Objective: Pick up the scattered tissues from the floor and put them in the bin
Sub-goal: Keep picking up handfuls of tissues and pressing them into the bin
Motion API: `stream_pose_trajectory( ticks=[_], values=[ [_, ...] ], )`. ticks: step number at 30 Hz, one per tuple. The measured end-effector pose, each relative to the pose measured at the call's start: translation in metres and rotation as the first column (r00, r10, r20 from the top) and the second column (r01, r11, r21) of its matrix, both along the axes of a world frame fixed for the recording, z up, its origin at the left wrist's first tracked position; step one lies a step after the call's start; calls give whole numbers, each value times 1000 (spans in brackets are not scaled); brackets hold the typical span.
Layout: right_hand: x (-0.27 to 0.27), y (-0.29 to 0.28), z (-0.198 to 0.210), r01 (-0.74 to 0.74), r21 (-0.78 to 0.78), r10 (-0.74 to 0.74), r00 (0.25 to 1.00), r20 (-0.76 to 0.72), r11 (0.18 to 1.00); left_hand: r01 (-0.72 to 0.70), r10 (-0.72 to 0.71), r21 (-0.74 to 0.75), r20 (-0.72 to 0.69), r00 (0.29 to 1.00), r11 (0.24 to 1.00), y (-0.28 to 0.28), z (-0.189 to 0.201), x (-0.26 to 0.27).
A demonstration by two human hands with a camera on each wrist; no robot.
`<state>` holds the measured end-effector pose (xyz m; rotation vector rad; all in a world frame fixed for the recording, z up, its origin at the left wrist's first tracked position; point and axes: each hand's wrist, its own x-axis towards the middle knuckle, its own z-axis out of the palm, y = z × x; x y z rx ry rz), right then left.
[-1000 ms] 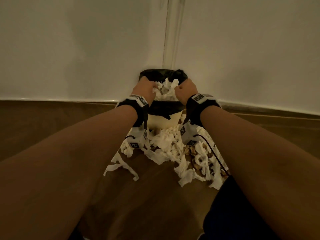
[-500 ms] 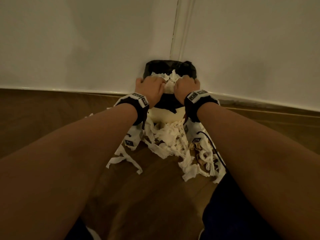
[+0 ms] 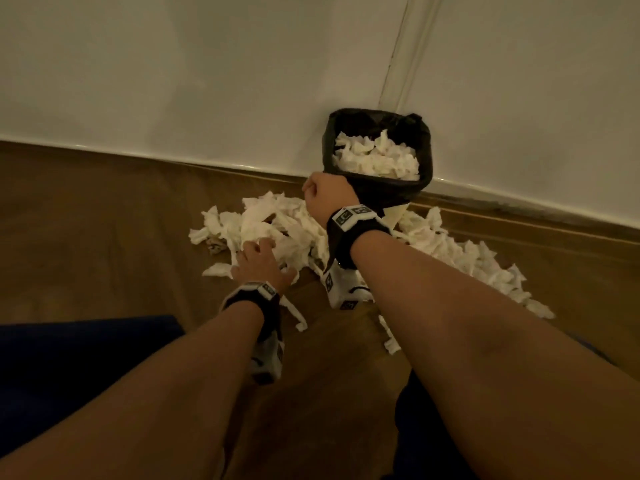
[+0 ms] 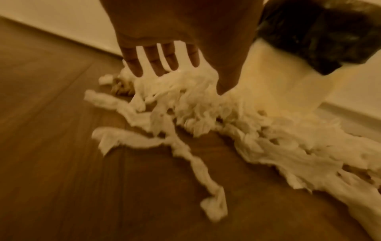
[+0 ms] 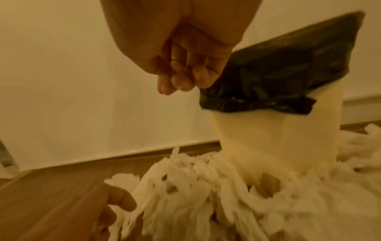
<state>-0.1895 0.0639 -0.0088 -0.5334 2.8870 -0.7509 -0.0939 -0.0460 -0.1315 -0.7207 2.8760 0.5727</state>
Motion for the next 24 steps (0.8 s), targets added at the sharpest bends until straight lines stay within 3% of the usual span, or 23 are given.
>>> stream_pose_trajectory(
  ticks=[5, 10, 13, 16, 20, 24],
  values=[
    [8, -20, -35, -72, 123, 65, 996, 62, 990, -89, 80, 28, 237, 968, 996, -4, -38, 24],
    [8, -26, -58, -92, 171, 74, 991, 109, 981, -8, 6, 5, 351, 936, 1000, -15, -53, 27],
    [8, -29, -65, -87, 173, 65, 990, 129, 981, 14, -27, 37, 374, 927, 999, -24, -57, 31],
    [9, -33, -68, -87, 160, 64, 988, 141, 983, -79, 48, 74, 346, 937, 994, -25, -60, 40],
    [12, -39, -69, -98, 144, 75, 985, 157, 985, -83, 84, -17, 249, 965, 996, -26, -61, 47],
    [17, -42, -68, -103, 115, 82, 981, 176, 988, -75, 53, 61, 308, 950, 995, -36, -64, 42]
  ],
)
